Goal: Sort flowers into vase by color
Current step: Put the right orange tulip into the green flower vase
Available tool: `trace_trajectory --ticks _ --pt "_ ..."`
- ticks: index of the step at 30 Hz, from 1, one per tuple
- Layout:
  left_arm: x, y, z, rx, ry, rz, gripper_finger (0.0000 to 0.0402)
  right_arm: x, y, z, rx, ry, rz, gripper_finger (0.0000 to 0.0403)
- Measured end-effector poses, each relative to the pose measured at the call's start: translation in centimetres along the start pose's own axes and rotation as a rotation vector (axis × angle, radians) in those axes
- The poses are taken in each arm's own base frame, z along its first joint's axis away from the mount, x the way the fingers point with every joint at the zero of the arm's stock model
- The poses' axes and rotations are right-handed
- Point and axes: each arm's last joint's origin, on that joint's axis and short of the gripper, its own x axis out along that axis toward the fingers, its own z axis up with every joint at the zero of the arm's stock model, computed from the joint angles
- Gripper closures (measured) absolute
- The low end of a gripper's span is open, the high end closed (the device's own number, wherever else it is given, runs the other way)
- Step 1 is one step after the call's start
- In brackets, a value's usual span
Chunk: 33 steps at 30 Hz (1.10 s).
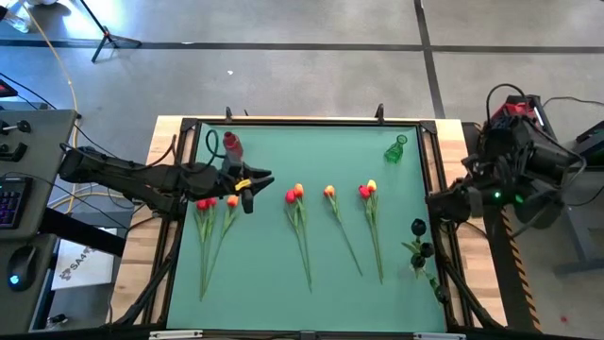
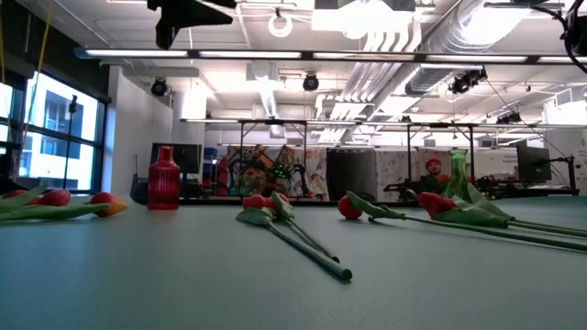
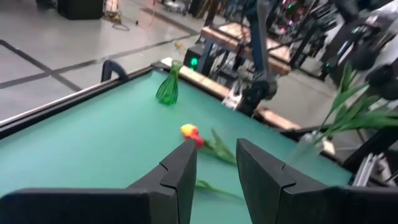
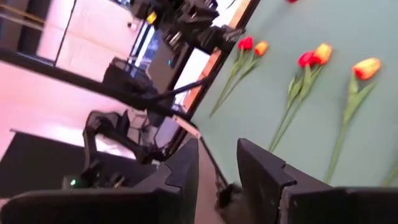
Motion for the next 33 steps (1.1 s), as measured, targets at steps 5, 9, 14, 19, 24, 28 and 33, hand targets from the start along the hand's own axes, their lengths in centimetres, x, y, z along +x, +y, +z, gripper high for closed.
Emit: trace_trajectory --ticks 5,9,14,19,24,28,33 --pt "0.1 0.4 -0.3 0.034 0.035 0.031 0.0298 1.7 1.1 -1.4 -0.043 0.036 -0.051 0.0305" --pt "0.2 0.7 -0.3 0.039 0.041 0.044 0.0298 3.1 1.4 -2.6 -0.063 0.121 -0.123 0.0305" --pt "0.3 0.9 -0.4 0.045 0.071 0.029 0.0298 4.1 1.6 -3.3 -0.069 0.149 -0.175 0.0305" --pt "0.3 0.9 -0.5 0.047 0.082 0.021 0.0298 4.0 1.5 -2.7 -0.054 0.076 -0.159 0.0305" --pt "0.3 0.9 -0.6 0.049 0.097 0.016 0.0298 2.8 1.7 -0.7 -0.019 -0.101 -0.057 0.0304" --pt "0.2 1.0 -0.8 0.036 0.119 0.008 0.0298 2.4 1.6 0.8 -0.022 -0.199 -0.038 0.0305" --pt "0.1 1.3 -1.4 0.01 0.182 0.042 0.0298 4.1 1.3 1.8 -0.018 -0.25 -0.147 0.0305"
